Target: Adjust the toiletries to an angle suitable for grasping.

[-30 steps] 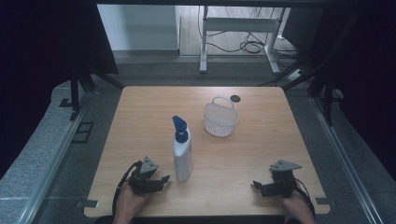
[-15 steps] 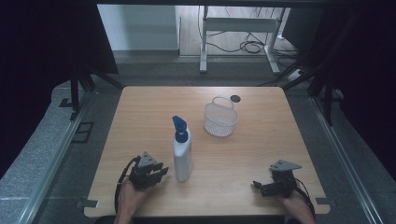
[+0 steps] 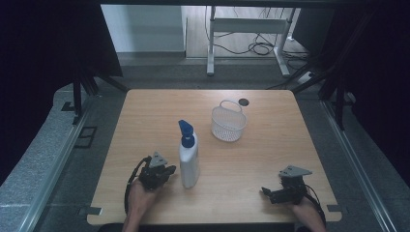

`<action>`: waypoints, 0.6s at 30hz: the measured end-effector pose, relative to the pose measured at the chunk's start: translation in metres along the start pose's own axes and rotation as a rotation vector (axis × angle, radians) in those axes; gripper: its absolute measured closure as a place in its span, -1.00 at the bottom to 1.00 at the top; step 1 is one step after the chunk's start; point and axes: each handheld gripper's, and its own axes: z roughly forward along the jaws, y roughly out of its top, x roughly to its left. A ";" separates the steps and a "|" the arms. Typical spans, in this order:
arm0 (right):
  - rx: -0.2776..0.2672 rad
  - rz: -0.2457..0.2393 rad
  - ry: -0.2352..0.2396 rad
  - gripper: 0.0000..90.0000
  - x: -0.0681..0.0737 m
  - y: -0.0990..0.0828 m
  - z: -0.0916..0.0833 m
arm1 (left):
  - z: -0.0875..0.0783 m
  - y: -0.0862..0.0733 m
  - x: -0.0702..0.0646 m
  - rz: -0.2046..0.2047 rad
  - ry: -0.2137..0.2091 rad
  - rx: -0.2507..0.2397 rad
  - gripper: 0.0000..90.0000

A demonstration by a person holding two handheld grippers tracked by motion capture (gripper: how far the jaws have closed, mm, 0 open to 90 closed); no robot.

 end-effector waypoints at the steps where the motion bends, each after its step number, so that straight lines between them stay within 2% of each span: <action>1: 0.000 0.000 0.000 -1.00 0.000 0.000 0.000 | 0.000 0.000 0.000 0.000 0.000 0.000 0.98; 7: 0.000 0.000 0.001 -1.00 0.000 0.000 0.000 | 0.009 0.008 0.003 -0.014 -0.009 -0.021 0.98; 15: 0.000 0.000 0.000 -1.00 0.000 0.000 0.000 | 0.015 0.011 0.002 -0.026 -0.031 -0.020 0.98; 18: 0.000 0.000 0.000 -1.00 0.000 0.000 0.000 | 0.017 0.012 0.000 -0.018 -0.042 -0.013 0.98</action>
